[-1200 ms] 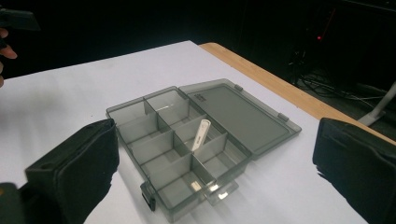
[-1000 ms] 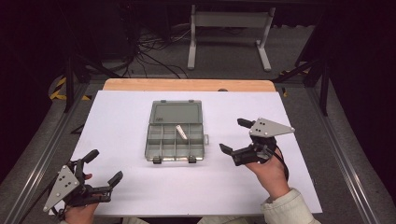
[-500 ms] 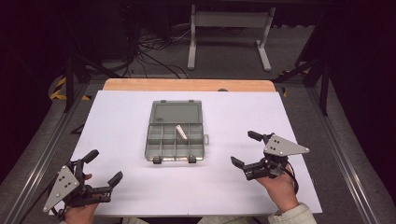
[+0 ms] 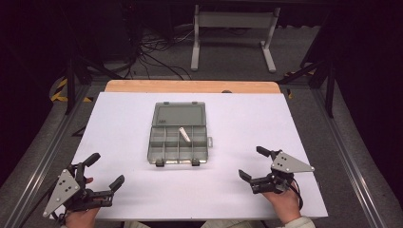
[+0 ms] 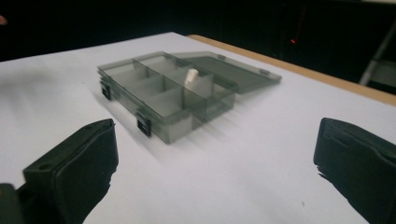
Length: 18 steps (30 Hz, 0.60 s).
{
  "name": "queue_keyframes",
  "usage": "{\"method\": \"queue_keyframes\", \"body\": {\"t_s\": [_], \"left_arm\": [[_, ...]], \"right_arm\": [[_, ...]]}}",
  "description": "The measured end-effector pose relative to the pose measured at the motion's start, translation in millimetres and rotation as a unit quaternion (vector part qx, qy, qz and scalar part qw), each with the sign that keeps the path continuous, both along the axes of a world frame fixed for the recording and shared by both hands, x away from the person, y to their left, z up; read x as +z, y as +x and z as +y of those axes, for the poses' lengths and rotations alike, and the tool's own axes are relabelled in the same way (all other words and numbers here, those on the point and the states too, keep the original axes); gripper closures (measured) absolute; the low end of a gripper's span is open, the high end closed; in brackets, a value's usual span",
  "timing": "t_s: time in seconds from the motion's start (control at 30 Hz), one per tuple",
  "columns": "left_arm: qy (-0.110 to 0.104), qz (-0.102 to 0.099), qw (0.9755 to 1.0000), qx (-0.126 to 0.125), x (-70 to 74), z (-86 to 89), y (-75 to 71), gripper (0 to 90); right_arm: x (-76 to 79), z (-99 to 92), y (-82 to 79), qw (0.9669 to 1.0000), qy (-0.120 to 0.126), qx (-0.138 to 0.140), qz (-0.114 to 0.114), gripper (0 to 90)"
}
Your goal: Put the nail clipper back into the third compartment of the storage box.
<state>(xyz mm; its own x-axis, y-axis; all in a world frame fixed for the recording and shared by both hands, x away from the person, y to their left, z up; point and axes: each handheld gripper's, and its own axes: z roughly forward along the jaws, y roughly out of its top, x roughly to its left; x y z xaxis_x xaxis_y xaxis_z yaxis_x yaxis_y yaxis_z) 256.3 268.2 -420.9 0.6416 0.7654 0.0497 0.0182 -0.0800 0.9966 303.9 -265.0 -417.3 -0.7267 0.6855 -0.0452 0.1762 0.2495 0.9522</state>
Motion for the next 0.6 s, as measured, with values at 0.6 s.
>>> {"method": "queue_keyframes", "body": {"t_s": [0.6], "left_arm": [[-0.001,0.004,0.9999,-0.011,-1.5,-0.8,1.1,0.2]], "right_arm": [[-20.7,-0.7,-4.6,0.9999,-0.002,-0.013,0.004,0.4]]}}
